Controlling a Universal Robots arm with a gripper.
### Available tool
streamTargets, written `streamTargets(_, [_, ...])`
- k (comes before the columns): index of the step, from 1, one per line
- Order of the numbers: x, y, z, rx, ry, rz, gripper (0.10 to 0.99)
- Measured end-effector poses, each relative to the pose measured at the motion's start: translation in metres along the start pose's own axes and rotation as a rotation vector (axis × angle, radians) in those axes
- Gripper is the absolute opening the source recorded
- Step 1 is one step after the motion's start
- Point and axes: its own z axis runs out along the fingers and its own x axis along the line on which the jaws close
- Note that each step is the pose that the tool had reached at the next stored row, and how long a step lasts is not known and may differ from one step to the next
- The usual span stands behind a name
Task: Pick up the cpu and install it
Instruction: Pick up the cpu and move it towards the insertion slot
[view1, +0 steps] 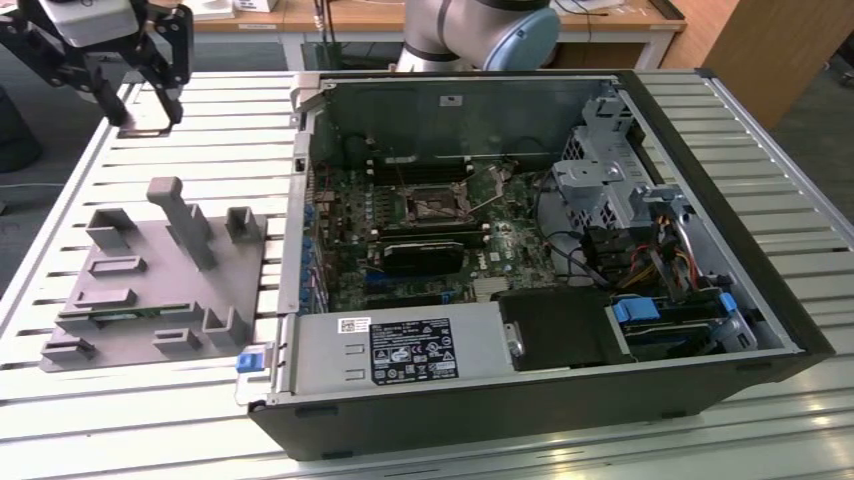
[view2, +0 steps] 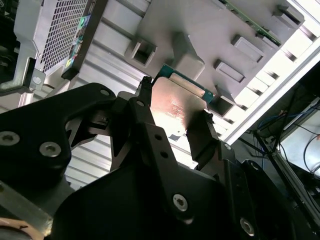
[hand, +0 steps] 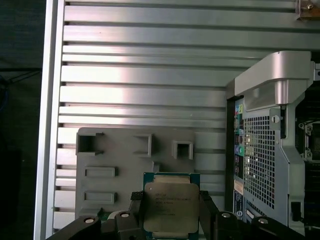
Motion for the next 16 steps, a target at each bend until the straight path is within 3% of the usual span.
streamTargets(16, [-0.0193,0.0001,0.0000,0.000,0.0000,0.000,0.533])
